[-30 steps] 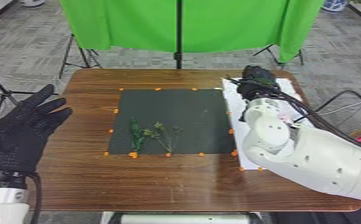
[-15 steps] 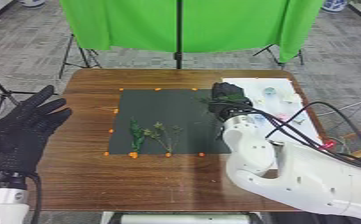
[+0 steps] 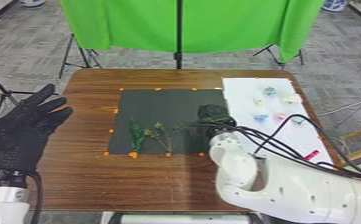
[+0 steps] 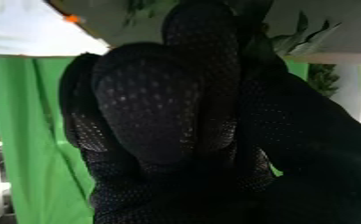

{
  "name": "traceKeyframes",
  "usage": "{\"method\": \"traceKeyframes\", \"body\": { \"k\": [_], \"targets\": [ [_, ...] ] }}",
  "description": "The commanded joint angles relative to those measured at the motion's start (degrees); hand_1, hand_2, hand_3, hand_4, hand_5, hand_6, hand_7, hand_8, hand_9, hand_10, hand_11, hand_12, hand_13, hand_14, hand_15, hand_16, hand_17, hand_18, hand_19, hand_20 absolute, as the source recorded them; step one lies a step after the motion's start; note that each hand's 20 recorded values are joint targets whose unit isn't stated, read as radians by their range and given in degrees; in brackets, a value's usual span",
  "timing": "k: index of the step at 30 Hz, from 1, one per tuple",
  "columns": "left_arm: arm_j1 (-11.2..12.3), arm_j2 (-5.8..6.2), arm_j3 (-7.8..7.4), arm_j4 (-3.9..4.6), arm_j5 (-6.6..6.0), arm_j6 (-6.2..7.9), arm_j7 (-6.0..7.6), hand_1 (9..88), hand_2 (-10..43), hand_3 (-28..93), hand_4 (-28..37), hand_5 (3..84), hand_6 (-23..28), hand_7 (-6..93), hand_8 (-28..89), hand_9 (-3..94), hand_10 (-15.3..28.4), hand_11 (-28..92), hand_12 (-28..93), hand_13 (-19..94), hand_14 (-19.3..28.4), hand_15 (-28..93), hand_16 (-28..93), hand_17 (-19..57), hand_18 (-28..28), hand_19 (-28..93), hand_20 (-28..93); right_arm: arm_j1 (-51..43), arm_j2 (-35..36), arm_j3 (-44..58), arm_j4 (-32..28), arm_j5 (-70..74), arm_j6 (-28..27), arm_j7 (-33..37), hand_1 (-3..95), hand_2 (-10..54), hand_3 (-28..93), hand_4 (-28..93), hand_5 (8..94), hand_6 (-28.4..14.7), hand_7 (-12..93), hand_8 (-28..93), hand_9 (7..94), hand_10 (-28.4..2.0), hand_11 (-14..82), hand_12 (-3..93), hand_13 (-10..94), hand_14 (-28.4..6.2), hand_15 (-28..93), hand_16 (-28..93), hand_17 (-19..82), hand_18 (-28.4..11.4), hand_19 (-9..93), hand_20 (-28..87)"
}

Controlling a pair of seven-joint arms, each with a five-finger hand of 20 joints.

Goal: Arrange flowers

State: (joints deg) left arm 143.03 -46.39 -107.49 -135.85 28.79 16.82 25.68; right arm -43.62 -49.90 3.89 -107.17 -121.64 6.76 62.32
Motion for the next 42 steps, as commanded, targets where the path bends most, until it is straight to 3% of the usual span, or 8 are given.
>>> {"method": "traceKeyframes", "body": {
  "k": [1,17,26,36,42],
  "targets": [
    [0.25,-0.25,0.09,0.32,0.40,-0.50,-0.86,21.9,9.4,78,-27.4,37.1,9.8,13.2,-9,33.9,19.9,29,11,24,27.3,62,-12,-10.4,21.2,54,18,-0.92,-1.78,0.24,-0.16,1.41,-4.32,0.80,55.5,-9.5,72,-28,89.0,-2.8,16,7,93.7,-9.1,37.7,14.0,94,-4.1,56,19,60,-16.4,93,5],
    [0.04,-0.23,0.06,0.41,0.61,-0.81,-1.66,21.8,9.4,78,-27.2,36.8,9.3,13.8,-9,33.9,19.0,31,11,25,26.5,63,-13,-10.1,21.1,54,18,-1.60,-1.49,1.26,-1.13,2.52,-5.98,0.75,44.1,-9.5,69,-24,85.8,-4.0,13,4,93.7,-10.1,33.9,15.3,94,-5.0,54,20,58,-17.6,93,6],
    [0.19,-0.30,0.05,0.32,0.50,-0.41,-1.45,21.7,9.4,78,-26.6,36.8,9.2,14.2,-9,33.9,18.9,31,10,25,26.3,63,-13,-10.0,21.1,54,17,-2.05,-1.42,2.52,-2.27,3.01,-6.74,-0.26,37.6,-9.5,73,-24,84.8,-4.0,14,-10,93.7,-11.0,32.1,16.3,94,-5.4,53,22,57,-18.5,93,8],
    [1.51,-0.08,0.12,0.05,0.03,0.12,-0.30,21.7,9.4,78,-26.7,36.8,9.0,14.6,-9,33.9,18.5,32,10,25,25.8,64,-14,-9.9,20.9,55,17,0.17,1.74,2.15,-3.95,-2.08,2.54,1.22,33.3,-9.5,72,-23,83.8,-4.9,14,-11,93.7,-12.0,32.2,16.1,94,-5.8,53,22,58,-19.4,93,8],
    [2.11,-0.46,-0.54,-0.17,0.03,0.30,-0.19,21.8,9.2,78,-27.0,36.9,9.2,14.8,-10,33.9,18.9,32,10,25,26.4,63,-14,-10.0,20.9,55,17,-1.44,5.70,9.11,-5.27,-1.12,5.59,0.31,31.2,-8.4,72,-23,76.2,-5.8,14,-10,93.6,-12.5,27.9,17.6,92,-6.3,52,22,56,-20.0,93,5]
  ]
}}
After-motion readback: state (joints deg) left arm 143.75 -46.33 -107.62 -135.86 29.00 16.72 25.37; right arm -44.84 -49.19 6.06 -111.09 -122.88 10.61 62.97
